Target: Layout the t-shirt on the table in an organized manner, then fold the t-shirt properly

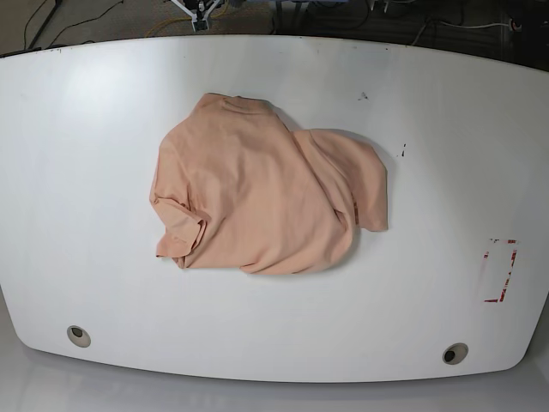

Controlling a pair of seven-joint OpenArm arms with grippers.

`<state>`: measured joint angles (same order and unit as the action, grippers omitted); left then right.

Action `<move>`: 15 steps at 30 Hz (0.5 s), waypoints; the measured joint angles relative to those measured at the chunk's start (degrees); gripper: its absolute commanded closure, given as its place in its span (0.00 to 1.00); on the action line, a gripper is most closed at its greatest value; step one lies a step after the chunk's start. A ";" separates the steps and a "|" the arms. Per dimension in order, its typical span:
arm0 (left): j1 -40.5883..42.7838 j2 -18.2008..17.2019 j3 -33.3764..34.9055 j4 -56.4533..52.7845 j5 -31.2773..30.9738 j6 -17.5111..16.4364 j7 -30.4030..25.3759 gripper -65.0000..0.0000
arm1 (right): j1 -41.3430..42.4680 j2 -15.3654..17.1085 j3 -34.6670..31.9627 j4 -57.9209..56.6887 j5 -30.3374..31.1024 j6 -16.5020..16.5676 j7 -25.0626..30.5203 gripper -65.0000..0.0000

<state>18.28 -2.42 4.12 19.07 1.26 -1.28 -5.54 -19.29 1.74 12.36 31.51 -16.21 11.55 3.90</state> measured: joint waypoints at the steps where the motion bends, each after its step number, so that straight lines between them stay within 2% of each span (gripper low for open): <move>1: 0.24 0.02 0.00 0.74 0.00 0.00 -0.11 0.94 | -0.96 0.02 0.02 1.49 0.15 0.00 0.02 0.81; 15: 7.26 -1.11 0.00 10.99 0.00 -0.02 0.31 0.94 | -11.13 -1.97 -0.09 15.58 0.02 0.39 -0.98 0.81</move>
<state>25.54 -3.53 4.12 30.06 1.26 -1.30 -5.23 -30.41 -0.23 12.27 47.09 -16.19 11.94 2.92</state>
